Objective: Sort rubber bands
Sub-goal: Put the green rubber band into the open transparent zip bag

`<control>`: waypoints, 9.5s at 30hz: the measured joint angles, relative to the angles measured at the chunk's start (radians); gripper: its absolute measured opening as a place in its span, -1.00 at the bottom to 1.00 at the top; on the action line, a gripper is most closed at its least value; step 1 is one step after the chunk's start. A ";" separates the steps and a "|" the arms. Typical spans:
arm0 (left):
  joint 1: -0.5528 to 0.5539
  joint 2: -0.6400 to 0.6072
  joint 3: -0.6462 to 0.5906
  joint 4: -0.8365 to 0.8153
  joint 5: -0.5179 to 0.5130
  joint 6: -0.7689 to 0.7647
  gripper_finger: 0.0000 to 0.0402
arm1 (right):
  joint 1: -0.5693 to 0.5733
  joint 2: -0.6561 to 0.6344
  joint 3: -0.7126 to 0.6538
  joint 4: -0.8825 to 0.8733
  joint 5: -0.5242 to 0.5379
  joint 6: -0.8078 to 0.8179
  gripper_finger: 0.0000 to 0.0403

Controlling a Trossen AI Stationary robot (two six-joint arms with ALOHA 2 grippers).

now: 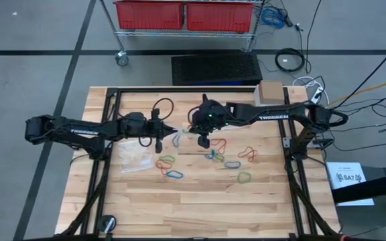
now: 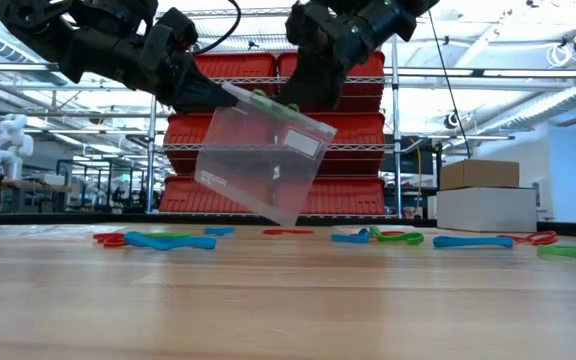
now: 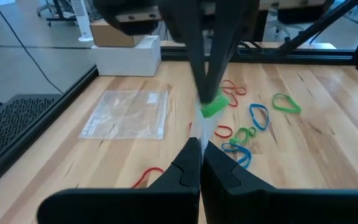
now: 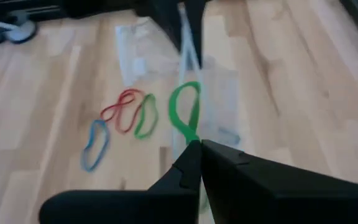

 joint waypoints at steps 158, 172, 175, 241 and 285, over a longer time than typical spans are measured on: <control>0.002 0.000 0.000 -0.028 -0.004 -0.052 -1.00 | 0.039 0.031 0.218 -0.364 0.139 -0.051 0.01; 0.002 0.000 0.000 -0.022 -0.005 -0.052 -1.00 | 0.025 -0.142 0.011 -0.394 0.140 0.035 0.04; 0.002 0.000 0.000 -0.012 -0.005 -0.052 -1.00 | 0.017 -0.172 -0.130 -0.219 0.149 0.073 0.03; 0.043 0.166 0.000 0.244 -0.011 -0.124 -1.00 | 0.020 -0.393 -0.234 -0.346 0.053 0.136 0.03; 0.039 0.166 0.000 0.234 0.004 -0.102 -1.00 | 0.666 0.123 -0.231 -0.681 0.287 0.555 0.30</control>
